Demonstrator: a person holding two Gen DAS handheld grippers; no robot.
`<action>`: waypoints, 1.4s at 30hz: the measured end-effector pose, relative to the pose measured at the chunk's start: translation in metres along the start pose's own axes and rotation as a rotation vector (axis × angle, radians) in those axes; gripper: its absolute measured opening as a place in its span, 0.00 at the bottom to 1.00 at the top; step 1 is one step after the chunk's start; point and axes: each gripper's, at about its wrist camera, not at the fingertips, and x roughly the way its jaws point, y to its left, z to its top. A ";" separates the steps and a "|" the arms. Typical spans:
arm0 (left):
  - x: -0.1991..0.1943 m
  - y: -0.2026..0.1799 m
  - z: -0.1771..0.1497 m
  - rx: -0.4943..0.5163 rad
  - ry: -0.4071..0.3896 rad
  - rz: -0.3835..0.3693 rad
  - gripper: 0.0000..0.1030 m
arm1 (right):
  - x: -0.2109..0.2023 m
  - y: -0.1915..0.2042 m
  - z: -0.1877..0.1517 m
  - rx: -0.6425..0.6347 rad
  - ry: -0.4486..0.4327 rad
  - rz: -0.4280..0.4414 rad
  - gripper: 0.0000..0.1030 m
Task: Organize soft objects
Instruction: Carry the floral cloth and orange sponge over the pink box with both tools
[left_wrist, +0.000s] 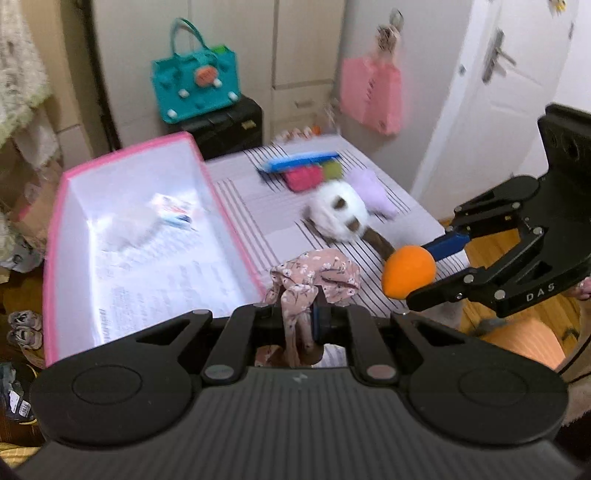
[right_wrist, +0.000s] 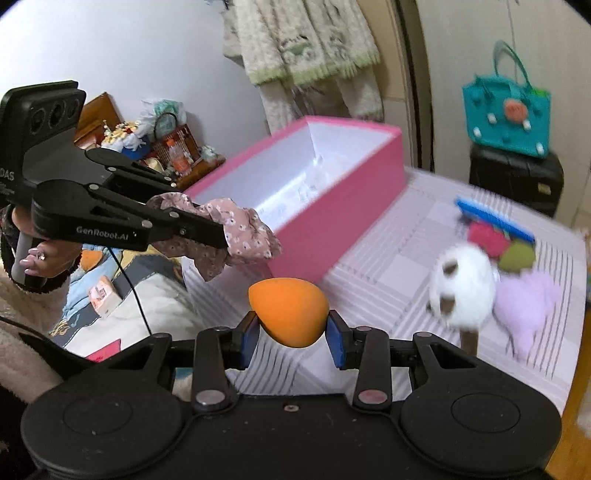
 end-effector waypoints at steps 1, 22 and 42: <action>-0.003 0.006 0.001 -0.008 -0.015 0.009 0.10 | 0.002 0.001 0.005 -0.011 -0.009 0.003 0.43; 0.080 0.144 0.057 -0.115 0.136 0.166 0.10 | 0.112 0.006 0.147 -0.357 -0.023 -0.128 0.43; 0.173 0.209 0.080 -0.159 0.285 0.245 0.11 | 0.237 0.004 0.169 -0.724 0.328 -0.096 0.43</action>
